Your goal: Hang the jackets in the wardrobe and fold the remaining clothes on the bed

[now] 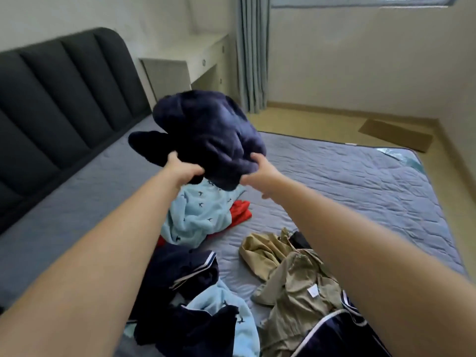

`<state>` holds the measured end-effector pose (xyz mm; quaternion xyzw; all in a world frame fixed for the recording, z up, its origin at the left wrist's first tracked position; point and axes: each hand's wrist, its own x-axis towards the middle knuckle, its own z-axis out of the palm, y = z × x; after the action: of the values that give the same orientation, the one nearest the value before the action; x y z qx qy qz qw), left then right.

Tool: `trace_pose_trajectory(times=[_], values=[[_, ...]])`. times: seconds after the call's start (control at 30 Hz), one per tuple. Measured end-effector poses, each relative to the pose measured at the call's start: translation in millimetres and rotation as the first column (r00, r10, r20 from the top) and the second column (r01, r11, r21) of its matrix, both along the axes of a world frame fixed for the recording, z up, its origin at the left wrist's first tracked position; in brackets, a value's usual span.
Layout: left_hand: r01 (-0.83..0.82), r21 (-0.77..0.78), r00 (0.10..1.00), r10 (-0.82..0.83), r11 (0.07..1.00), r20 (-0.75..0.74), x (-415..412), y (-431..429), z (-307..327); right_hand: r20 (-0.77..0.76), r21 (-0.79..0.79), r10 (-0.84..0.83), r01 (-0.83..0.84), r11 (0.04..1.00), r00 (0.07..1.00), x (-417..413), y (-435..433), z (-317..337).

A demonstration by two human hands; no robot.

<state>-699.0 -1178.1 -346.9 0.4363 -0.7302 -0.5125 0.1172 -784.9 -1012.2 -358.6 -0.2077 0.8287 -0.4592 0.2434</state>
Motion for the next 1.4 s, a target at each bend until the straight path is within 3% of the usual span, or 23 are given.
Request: trace_pose_trajectory(times=[0.13, 0.23, 0.3, 0.4, 0.53, 0.67, 0.77, 0.87, 0.97, 1.1, 1.17, 1.27, 1.33, 1.4], values=[[0.086, 0.118, 0.984, -0.103, 0.989, 0.146, 30, 39, -94, 0.073, 0.159, 0.018, -0.029, 0.987, 0.997, 13, 46, -97], [0.242, 0.154, 0.928, -0.275, 0.958, 0.252, 40, 79, -147, 0.146, 0.305, -0.004, -0.041, 0.952, 0.989, 23, 102, -150], [0.402, 0.158, 0.835, -0.431, 0.902, 0.341, 50, 111, -175, 0.153, 0.421, -0.001, -0.064, 0.905, 0.988, 34, 153, -177], [0.632, 0.228, 0.615, -0.658, 0.741, 0.433, 61, 159, -214, 0.163, 0.638, 0.061, -0.152, 0.755, 0.985, 52, 236, -214], [0.820, 0.241, 0.331, -0.773, 0.519, 0.541, 61, 221, -265, 0.236, 0.787, 0.074, -0.235, 0.571, 0.969, 70, 324, -254], [0.854, 0.226, 0.244, -0.745, 0.468, 0.621, 57, 272, -330, 0.227, 0.832, 0.009, -0.198, 0.518, 0.974, 79, 371, -306], [0.839, 0.208, 0.260, -0.706, 0.503, 0.659, 57, 300, -383, 0.090, 0.836, -0.058, -0.044, 0.546, 0.994, 82, 388, -351], [0.825, 0.146, 0.355, -0.702, 0.546, 0.618, 56, 327, -427, -0.065, 0.795, -0.135, 0.133, 0.592, 0.989, 73, 399, -392], [0.838, 0.059, 0.432, -0.726, 0.543, 0.536, 49, 360, -459, 0.002, 0.784, -0.152, 0.093, 0.614, 0.988, 57, 408, -426], [0.802, -0.086, 0.508, -0.599, 0.591, 0.619, 45, 389, -471, -0.081, 0.773, 0.014, 0.054, 0.632, 0.997, 56, 412, -446], [0.737, -0.033, 0.589, -0.617, 0.675, 0.522, 47, 395, -471, 0.024, 0.652, -0.032, 0.008, 0.758, 0.999, 70, 416, -445], [0.628, 0.106, 0.704, -0.621, 0.771, 0.344, 52, 396, -459, 0.193, 0.424, 0.094, -0.169, 0.889, 0.977, 98, 422, -432], [0.529, 0.173, 0.785, -0.556, 0.831, 0.273, 53, 395, -443, 0.208, 0.321, 0.089, -0.154, 0.934, 0.974, 106, 423, -414], [0.395, 0.391, 0.853, -0.490, 0.831, 0.181, 49, 398, -420, 0.150, 0.263, 0.055, -0.093, 0.960, 0.987, 105, 420, -389]])
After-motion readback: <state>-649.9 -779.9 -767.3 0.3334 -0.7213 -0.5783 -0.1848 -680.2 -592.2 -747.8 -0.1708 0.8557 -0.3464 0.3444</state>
